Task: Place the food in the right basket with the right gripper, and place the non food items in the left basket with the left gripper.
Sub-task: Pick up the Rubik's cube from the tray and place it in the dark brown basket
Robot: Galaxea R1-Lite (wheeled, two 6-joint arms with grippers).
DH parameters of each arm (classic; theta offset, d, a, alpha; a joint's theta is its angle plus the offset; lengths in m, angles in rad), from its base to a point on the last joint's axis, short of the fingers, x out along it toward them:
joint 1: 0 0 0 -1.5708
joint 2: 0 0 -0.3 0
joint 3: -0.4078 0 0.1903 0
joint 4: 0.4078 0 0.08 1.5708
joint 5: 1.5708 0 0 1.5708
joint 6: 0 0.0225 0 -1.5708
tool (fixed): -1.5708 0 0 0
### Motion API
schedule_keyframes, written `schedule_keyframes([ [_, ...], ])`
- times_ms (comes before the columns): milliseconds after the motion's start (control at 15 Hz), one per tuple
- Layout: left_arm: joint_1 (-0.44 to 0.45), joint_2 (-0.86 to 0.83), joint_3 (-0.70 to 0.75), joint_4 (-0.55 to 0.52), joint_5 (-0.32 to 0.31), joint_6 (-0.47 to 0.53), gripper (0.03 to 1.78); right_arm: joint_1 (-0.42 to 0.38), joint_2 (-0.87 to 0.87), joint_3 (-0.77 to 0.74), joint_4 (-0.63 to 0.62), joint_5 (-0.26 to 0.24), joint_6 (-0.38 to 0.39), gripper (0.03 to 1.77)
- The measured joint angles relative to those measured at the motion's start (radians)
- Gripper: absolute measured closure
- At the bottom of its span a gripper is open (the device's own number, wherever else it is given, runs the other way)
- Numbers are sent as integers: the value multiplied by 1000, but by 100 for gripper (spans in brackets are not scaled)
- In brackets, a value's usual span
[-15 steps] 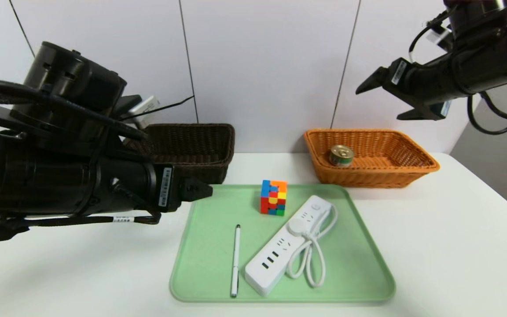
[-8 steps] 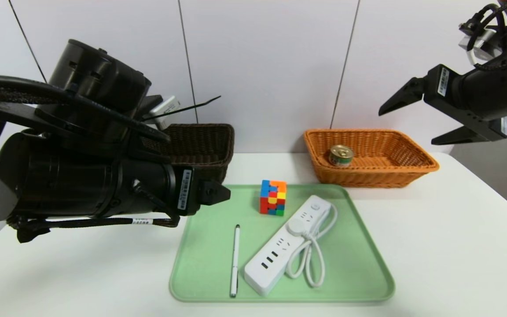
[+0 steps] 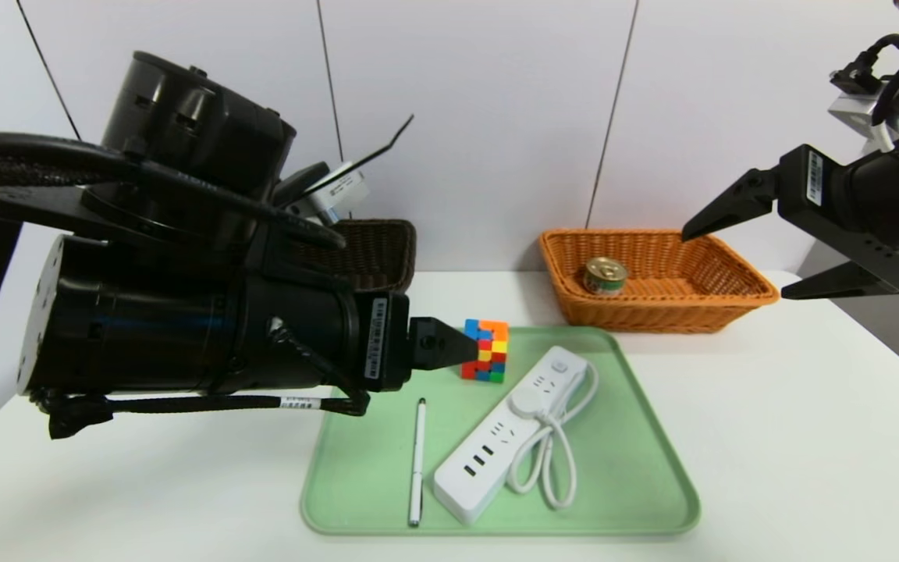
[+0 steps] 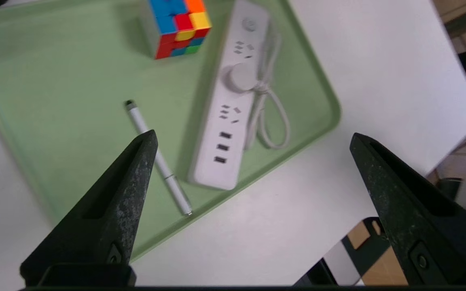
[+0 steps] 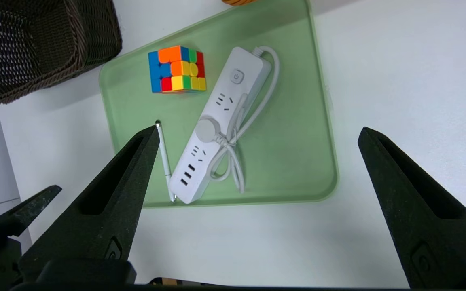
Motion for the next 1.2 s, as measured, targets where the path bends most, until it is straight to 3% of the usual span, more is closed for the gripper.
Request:
schedule_keyframes([
  [133, -1, 15, 4, -96, -73, 14, 12, 0, -14, 8, -1, -1, 1, 11],
  [267, -3, 57, 3, -164, -70, 43, 12, -1, -24, 13, -2, -2, 11, 11],
  [467, -16, 154, -69, -145, 46, 55, 12, -5, -41, 27, -2, -2, 29, 11],
  [733, -28, 283, -273, 77, 171, 25, 12, -13, -59, 65, -4, -2, 30, 11],
  [933, -43, 387, -384, 134, 284, -6, 12, -16, -62, 74, -4, -3, 32, 11],
  [1200, -58, 479, -457, 145, 325, -6, 12, -19, -63, 85, -4, -4, 32, 10],
])
